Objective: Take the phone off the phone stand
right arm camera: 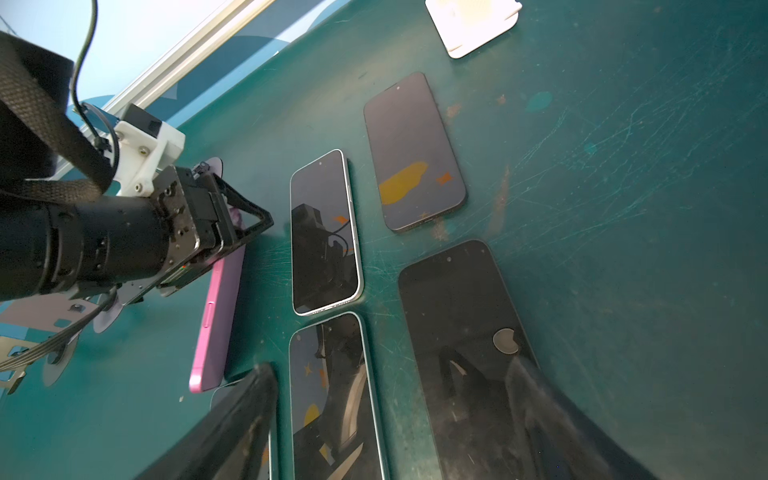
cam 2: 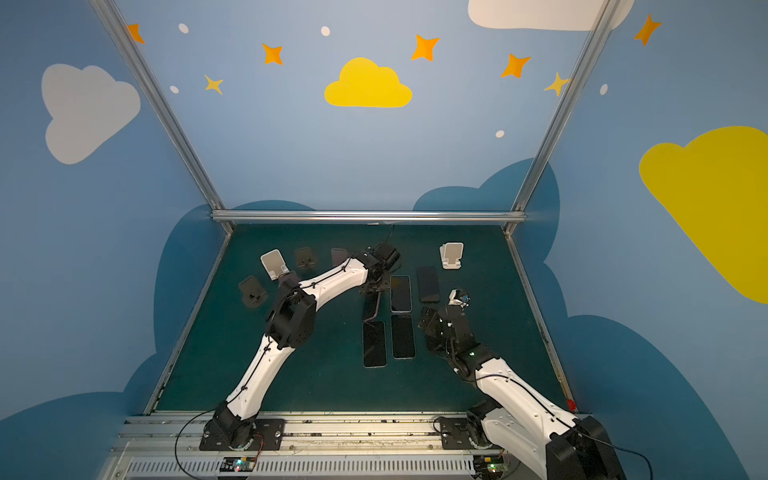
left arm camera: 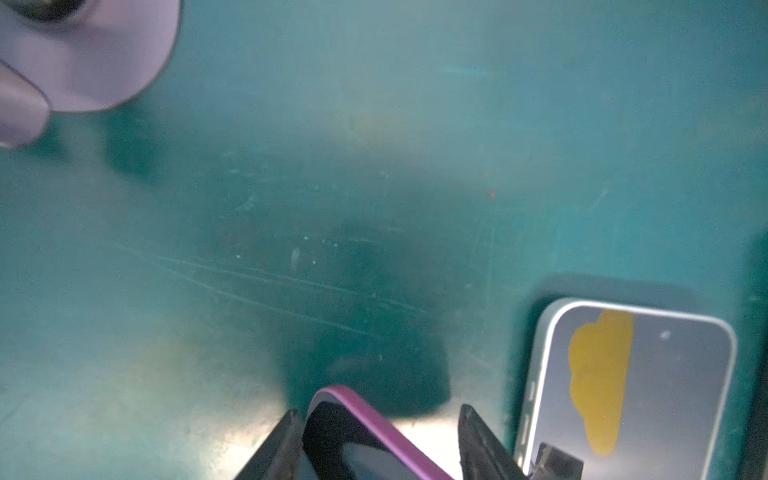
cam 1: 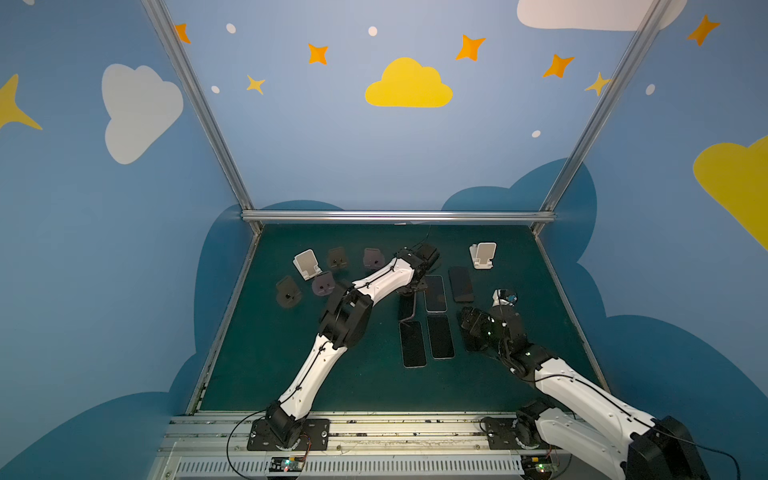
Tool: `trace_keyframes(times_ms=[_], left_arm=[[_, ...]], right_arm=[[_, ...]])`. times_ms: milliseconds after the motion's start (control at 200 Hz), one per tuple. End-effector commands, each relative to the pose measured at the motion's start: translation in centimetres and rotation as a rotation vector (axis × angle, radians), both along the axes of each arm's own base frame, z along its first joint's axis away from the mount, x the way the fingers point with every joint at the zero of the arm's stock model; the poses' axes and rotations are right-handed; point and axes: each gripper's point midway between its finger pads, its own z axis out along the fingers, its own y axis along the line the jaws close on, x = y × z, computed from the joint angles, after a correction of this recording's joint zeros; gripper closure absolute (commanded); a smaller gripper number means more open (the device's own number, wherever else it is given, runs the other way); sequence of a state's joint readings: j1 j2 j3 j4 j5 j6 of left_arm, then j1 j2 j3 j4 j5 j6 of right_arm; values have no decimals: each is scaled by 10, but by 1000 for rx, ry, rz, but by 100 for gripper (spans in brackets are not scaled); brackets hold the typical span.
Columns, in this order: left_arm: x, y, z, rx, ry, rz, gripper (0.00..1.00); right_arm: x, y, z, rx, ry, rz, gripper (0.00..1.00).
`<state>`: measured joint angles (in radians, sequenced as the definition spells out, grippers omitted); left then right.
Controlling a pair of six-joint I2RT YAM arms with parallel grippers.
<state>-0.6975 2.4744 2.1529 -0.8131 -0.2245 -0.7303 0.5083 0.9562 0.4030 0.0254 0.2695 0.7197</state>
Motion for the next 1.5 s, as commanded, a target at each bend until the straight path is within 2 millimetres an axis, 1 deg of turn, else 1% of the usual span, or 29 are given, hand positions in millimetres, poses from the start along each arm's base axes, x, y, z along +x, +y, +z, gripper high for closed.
trace_keyframes(times_ms=[0,225,295,355,556,691,771,811,901,911,946,1006,1106,1117,1167,1217,1222,1227,1247,1257,1272,1292,1322,1337,1347,1357,1457,1487,1497], left_arm=[[8,3,3,13,-49,59,41],[15,-1,-3,-10,-76,101,41],[19,0,1,1,-95,106,41],[25,6,5,20,-114,122,41],[41,16,6,17,-129,147,41],[40,15,15,13,-131,126,41],[38,16,31,15,-156,100,41],[38,16,45,7,-182,84,40],[36,17,93,-33,-280,36,39],[35,18,95,-32,-286,30,39],[32,19,121,-52,-338,6,38],[22,23,165,-76,-423,-41,36],[-11,38,227,-97,-556,-108,33],[-15,40,227,-94,-558,-111,33],[-40,56,254,-120,-614,-114,33],[-65,73,274,-141,-682,-132,31],[-69,76,267,-129,-671,-137,30],[-71,76,276,-144,-694,-134,30],[-81,85,269,-137,-696,-141,27],[-86,89,278,-152,-720,-138,25],[-94,96,275,-158,-726,-139,23],[-102,105,279,-176,-753,-123,19],[-114,119,278,-183,-778,-117,13],[-120,125,279,-185,-792,-112,9],[-124,129,279,-186,-798,-106,2],[-128,134,278,-186,-803,-101,0],[-164,173,273,-173,-805,-66,0],[-171,184,272,-164,-809,-46,0],[-174,188,271,-161,-811,-38,0]], right_arm=[[1,1,5,11,-7,-1,13],[1,1,5,15,-6,0,13],[1,2,4,15,-5,3,13],[0,2,4,17,-3,6,13],[1,2,5,17,-7,5,13],[1,1,4,11,-5,3,13],[2,1,5,8,-7,2,13],[2,1,5,5,-8,2,13],[2,0,7,-2,-13,-1,13],[2,0,8,-2,-15,0,13],[2,-1,9,-7,-18,-2,13],[1,-3,11,-16,-29,-4,13],[-1,-10,20,-52,-58,-10,12],[-1,-11,21,-54,-62,-11,12],[2,-12,28,-63,-106,-13,12],[6,-13,38,-58,-157,-22,12],[6,-13,40,-56,-164,-23,12],[7,-13,41,-55,-170,-23,12],[9,-11,47,-52,-197,-15,12],[10,-10,51,-55,-213,-6,12],[12,-7,59,-55,-243,13,12],[13,-2,67,-57,-272,43,12],[13,4,81,-48,-296,76,12],[13,6,88,-45,-301,88,11],[13,7,92,-43,-303,95,9],[13,8,97,-42,-305,102,8],[14,13,147,20,-332,100,7],[17,13,153,20,-345,90,7],[19,13,164,26,-367,89,7]])
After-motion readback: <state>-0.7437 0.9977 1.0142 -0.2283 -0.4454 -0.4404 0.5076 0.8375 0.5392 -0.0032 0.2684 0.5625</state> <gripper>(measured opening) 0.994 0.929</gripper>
